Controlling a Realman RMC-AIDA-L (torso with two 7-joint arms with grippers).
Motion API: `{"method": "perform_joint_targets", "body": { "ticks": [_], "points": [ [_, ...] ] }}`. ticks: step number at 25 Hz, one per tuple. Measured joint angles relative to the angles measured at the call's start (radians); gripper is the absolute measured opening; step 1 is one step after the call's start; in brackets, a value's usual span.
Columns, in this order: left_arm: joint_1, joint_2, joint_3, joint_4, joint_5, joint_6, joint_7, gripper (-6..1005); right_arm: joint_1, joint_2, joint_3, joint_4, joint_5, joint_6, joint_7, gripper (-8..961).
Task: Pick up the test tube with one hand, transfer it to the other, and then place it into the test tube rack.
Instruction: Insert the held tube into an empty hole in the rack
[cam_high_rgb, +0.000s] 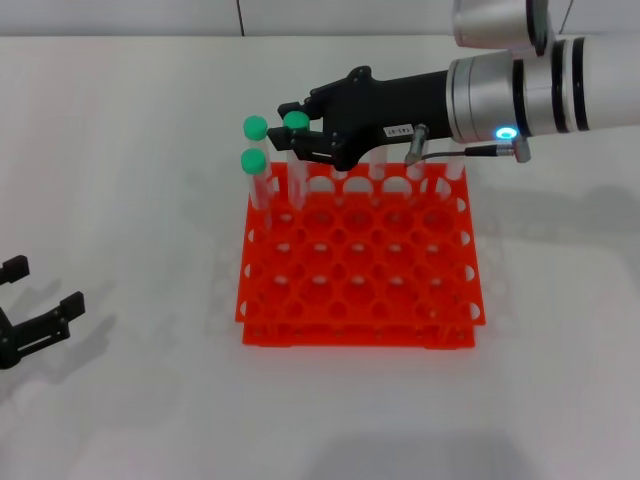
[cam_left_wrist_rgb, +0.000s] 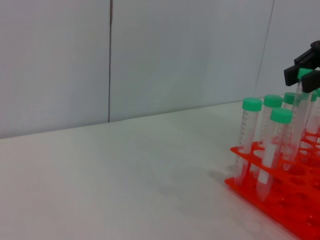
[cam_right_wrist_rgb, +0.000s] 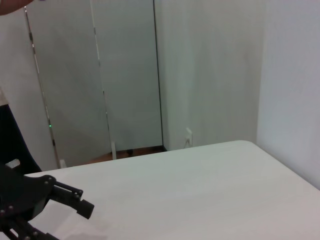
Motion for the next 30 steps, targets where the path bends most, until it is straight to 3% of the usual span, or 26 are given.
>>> {"method": "perform_joint_targets", "body": {
  "ticks": [30],
  "points": [
    [-0.003,0.000,0.000,-0.005,0.000,-0.002,0.006,893,0.005,0.003,-0.059,0.010,-0.003,0.052,0.006,259]
  ]
}}
